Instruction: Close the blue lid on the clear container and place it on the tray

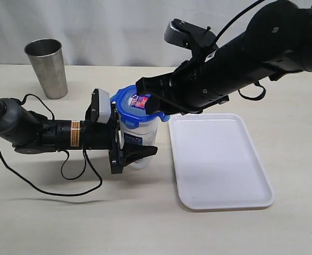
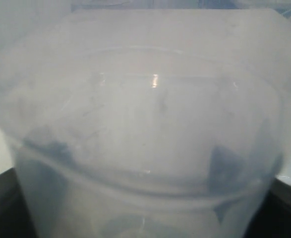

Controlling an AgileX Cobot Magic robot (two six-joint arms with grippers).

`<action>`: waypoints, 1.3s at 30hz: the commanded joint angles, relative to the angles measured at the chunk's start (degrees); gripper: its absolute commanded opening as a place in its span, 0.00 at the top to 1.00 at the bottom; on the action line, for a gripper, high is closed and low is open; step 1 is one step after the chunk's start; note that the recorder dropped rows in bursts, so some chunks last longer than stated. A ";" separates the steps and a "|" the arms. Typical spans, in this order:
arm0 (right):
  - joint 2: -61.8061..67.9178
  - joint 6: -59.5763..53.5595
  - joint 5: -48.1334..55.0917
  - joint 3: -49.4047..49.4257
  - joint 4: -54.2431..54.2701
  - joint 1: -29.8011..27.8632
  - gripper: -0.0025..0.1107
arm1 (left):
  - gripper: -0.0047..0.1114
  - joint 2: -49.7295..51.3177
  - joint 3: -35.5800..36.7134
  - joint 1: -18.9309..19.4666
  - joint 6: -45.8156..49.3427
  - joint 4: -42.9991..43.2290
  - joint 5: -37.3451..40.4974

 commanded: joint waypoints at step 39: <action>14.32 -38.97 4.64 0.25 44.66 -0.43 0.63 | 0.96 -0.35 0.15 -0.33 0.18 0.63 -0.53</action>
